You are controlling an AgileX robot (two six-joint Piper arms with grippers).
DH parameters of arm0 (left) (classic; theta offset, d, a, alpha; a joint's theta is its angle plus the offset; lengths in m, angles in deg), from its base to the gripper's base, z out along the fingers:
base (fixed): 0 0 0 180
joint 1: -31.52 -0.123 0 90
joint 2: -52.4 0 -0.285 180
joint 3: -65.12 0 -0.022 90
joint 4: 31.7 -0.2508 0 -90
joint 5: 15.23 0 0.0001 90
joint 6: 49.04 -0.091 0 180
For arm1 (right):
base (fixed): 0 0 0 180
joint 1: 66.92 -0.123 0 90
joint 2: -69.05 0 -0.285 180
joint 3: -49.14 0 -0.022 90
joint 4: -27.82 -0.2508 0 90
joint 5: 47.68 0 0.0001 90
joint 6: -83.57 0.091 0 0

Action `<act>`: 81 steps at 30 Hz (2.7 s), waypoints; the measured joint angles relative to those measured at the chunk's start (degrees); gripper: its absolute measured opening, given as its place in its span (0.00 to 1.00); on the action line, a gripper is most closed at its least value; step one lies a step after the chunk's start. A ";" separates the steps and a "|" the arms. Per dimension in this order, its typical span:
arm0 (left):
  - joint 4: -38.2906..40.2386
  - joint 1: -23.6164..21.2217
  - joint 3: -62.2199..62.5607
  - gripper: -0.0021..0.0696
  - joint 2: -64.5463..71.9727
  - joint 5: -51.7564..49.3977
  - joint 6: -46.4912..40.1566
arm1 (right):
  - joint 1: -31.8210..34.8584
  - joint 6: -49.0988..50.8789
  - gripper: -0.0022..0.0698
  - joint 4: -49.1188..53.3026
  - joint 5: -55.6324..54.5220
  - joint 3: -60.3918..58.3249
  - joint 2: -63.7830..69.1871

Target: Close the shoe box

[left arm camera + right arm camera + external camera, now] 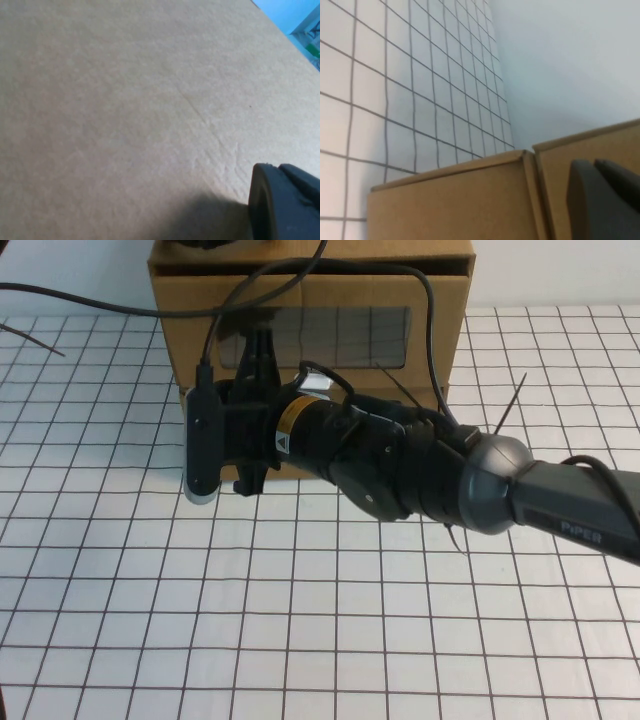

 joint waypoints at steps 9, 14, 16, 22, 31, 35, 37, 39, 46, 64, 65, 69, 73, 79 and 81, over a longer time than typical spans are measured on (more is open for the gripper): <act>0.00 0.00 0.00 0.02 0.00 0.00 0.00 | 1.15 -1.58 0.01 -0.92 5.42 -0.12 -1.39; 0.00 0.00 0.00 0.02 0.00 -0.10 0.00 | 4.75 -1.61 0.01 -2.93 1.24 0.07 -1.39; 0.00 0.00 0.00 0.02 0.00 -0.10 0.00 | 6.12 -1.46 0.01 -3.81 0.82 0.91 -1.25; 0.39 0.00 0.00 0.02 0.00 0.04 0.00 | 7.66 0.73 0.01 -5.08 1.18 4.74 1.10; 0.39 0.00 0.00 0.02 0.00 -0.19 -0.65 | 6.01 6.19 0.01 -5.31 7.20 4.86 0.17; 0.39 -0.40 0.77 0.02 0.00 -1.50 -1.43 | 4.37 10.64 0.01 -5.80 11.82 4.86 -2.37; 0.26 -0.78 1.17 0.02 -0.12 -2.87 -1.43 | 3.23 15.72 0.01 -6.07 13.31 4.42 -4.41; 0.18 -1.70 1.20 0.02 -0.67 -4.21 -1.43 | 2.26 20.88 0.01 -6.40 14.04 2.88 -7.11; 1.85 -6.31 1.20 0.02 -6.51 -8.04 -2.71 | 0.01 25.05 0.01 -16.77 24.59 -0.48 -15.71; 2.41 -10.26 -9.86 0.02 -30.42 -13.81 -6.49 | 9.66 25.14 0.01 -32.42 46.50 4.11 -30.14; 1.54 -10.26 -11.64 0.02 -32.32 -13.81 -6.73 | 10.49 25.14 0.01 -32.55 47.43 4.11 -31.03; -4.35 -10.26 -22.57 0.02 -42.41 -13.65 -6.83 | 13.70 26.09 0.01 -32.96 49.59 2.91 -36.01; -7.59 -10.26 -36.14 0.02 -54.41 -9.04 -5.90 | 15.67 27.29 0.01 -33.46 46.18 -3.11 -44.29; -11.93 -10.26 -54.72 0.02 -71.45 0.11 -0.88 | 18.55 29.84 0.01 -33.46 38.38 -15.75 -59.55; -13.41 -10.26 -59.29 0.02 -76.83 2.31 1.17 | 19.60 30.72 0.01 -33.46 36.70 -20.17 -64.24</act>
